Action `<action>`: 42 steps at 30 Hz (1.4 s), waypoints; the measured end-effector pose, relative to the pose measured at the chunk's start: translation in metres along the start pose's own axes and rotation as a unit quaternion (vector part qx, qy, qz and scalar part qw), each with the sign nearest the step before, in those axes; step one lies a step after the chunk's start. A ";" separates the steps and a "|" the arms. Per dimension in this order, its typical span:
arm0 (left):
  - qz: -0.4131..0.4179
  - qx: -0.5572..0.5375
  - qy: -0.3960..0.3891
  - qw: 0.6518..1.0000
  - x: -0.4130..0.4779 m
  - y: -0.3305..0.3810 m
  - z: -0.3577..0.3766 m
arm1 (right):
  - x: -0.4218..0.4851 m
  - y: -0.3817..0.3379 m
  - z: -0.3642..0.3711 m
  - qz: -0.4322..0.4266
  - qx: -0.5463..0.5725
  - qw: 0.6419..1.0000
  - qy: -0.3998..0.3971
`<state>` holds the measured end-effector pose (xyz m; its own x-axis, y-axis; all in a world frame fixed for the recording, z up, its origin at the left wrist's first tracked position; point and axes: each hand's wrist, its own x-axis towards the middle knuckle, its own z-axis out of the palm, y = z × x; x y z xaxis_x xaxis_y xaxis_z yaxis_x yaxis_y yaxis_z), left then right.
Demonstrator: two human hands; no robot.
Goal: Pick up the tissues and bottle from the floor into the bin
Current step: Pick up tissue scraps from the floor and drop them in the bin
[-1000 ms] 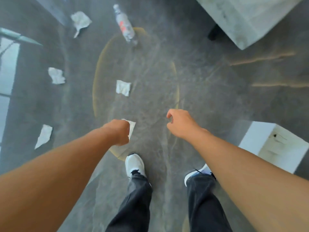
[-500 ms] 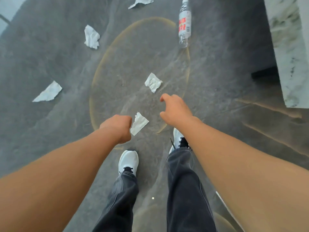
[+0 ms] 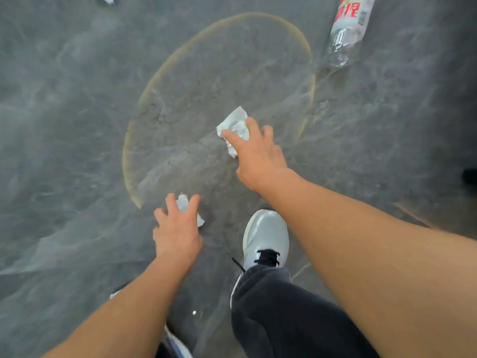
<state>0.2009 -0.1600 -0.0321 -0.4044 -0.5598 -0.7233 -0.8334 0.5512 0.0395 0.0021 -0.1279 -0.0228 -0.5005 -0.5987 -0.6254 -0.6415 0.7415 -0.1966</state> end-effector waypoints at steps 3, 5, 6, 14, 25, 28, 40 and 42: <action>0.008 0.007 0.022 1.000 0.012 -0.008 0.025 | 0.025 -0.003 0.018 0.026 0.008 1.000 0.009; 0.047 -0.012 0.009 0.999 0.021 -0.015 0.028 | 0.034 -0.006 0.023 0.018 0.008 0.999 0.036; 0.063 -0.020 -0.007 0.998 0.026 -0.018 0.023 | 0.036 -0.007 0.021 0.000 0.008 1.000 0.025; 0.108 0.001 -0.023 0.994 -0.010 0.018 -0.115 | -0.059 -0.002 -0.073 0.061 0.118 0.991 0.009; 0.255 0.042 -0.085 0.962 -0.299 0.107 -0.174 | -0.423 0.041 -0.113 0.245 0.282 0.925 0.066; 0.284 0.073 -0.126 0.948 -0.348 0.125 -0.126 | -0.493 0.057 -0.066 0.303 0.325 0.895 0.047; 0.271 0.157 -0.217 0.925 -0.487 0.180 0.185 | -0.720 0.170 0.190 0.436 0.410 0.800 0.033; 0.299 0.171 -0.236 0.909 -0.516 0.202 0.228 | -0.752 0.197 0.221 0.473 0.406 0.780 0.053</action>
<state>0.3278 0.3816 0.1919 -0.4721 0.1867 -0.8615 -0.3203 0.8742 0.3649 0.3810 0.5351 0.2414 -0.5997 0.3426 -0.7232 0.6018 0.7888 -0.1252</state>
